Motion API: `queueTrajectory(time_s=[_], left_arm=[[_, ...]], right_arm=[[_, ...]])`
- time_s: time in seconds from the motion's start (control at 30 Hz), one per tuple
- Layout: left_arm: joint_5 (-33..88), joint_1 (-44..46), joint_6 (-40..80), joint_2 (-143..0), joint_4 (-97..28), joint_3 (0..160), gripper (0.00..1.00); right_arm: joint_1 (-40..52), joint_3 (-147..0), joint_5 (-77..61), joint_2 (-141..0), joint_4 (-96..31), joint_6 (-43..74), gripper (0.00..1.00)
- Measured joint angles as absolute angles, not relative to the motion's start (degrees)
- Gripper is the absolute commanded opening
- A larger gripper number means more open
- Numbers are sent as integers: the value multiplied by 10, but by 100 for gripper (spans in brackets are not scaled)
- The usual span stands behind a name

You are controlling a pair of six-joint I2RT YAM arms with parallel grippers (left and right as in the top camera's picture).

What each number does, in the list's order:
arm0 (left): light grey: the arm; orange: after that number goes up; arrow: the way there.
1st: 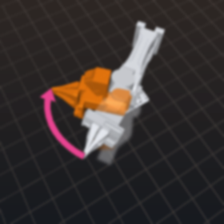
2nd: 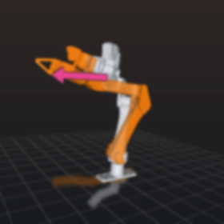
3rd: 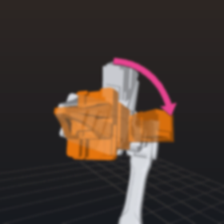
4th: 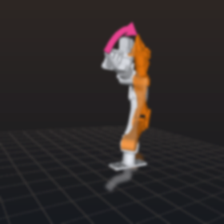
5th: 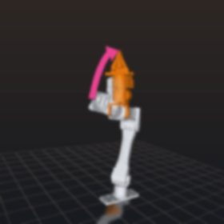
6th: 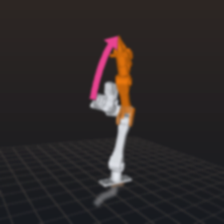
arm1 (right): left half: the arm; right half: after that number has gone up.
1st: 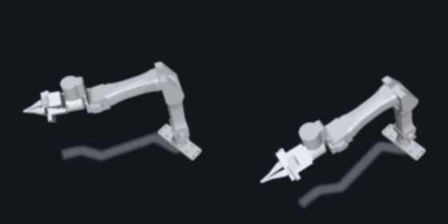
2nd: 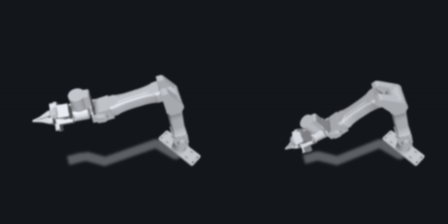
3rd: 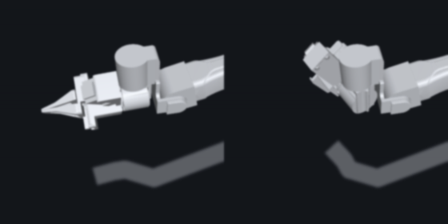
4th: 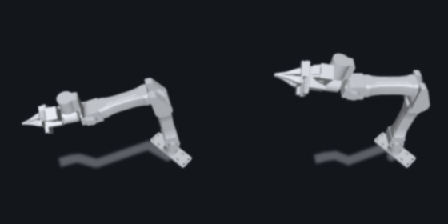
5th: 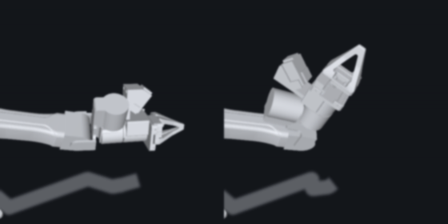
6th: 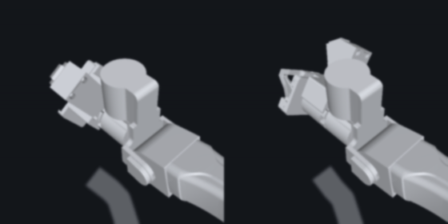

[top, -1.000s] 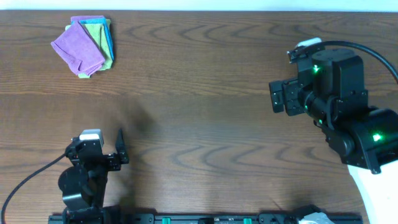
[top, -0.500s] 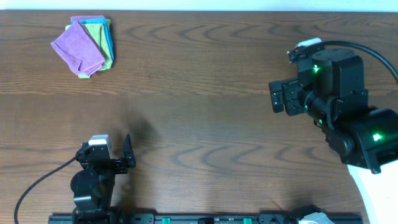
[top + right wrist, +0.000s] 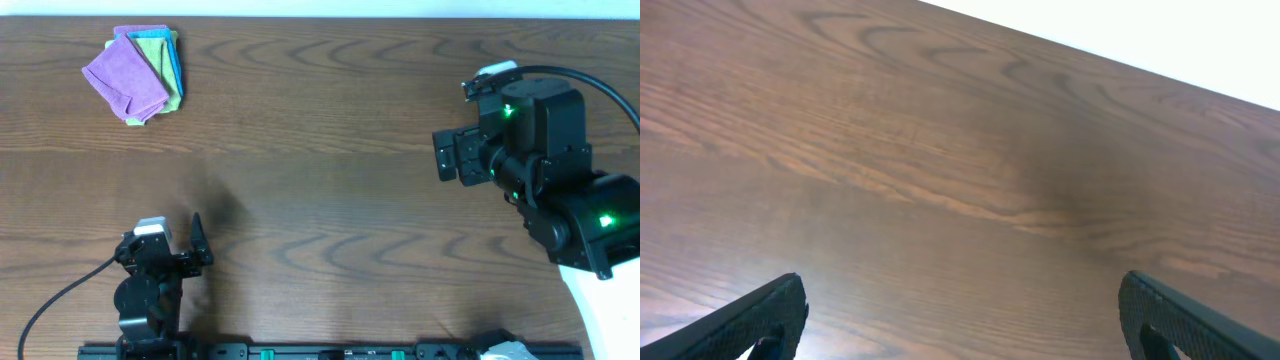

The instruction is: Fold the cloth

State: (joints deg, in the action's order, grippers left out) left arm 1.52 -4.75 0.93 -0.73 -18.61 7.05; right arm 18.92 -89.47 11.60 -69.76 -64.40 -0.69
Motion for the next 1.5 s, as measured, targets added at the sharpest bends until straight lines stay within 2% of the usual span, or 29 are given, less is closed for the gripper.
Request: queueTrajectory(time_s=[1.33,1.5], left_arm=[[-17,-47,9,-7,-186,70,95],[-17,-47,9,-7,-186,70,96]], right_arm=[[189,-895,116,-696,-649,-7,99],[158,-893,115,-666,-657,-7,99]])
